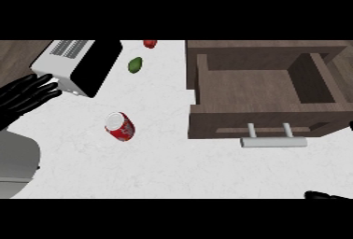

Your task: Pick up the can, place it into the drawer and close the drawer

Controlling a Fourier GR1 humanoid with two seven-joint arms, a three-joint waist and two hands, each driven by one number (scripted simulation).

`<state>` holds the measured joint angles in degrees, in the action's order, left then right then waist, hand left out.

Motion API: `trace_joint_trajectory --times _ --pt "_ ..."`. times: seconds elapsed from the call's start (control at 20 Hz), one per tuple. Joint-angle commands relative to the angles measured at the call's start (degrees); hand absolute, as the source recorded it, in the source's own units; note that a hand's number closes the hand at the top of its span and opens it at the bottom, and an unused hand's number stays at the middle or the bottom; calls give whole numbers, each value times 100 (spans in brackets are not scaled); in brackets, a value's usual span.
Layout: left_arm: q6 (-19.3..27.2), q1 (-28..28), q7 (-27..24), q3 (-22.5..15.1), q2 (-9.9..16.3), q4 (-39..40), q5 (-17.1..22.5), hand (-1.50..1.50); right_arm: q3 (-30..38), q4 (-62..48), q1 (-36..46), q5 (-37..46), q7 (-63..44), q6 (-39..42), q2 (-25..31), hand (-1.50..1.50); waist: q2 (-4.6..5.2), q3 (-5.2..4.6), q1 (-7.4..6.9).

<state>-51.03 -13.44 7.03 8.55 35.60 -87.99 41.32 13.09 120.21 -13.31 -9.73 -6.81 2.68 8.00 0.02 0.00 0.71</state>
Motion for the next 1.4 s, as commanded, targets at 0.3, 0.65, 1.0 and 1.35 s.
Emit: trace_joint_trajectory --times 0.3,0.65,1.0,1.35 --pt "-35 -539 945 -8 425 1028 1136 -150 646 180 -451 -627 117 610 106 -150 -7 3 -16" --pt "166 -789 1802 -235 540 1326 2185 -150 1057 -31 -715 -894 367 1130 207 -150 -8 2 -28" --pt "812 -699 1960 -540 -246 938 1688 -150 1454 -29 -1057 -1220 544 1543 90 -150 -13 2 -27" --pt "823 -802 1779 -509 -785 1168 878 -150 1848 -40 -1199 -1547 497 1875 12 -150 -5 0 -12"
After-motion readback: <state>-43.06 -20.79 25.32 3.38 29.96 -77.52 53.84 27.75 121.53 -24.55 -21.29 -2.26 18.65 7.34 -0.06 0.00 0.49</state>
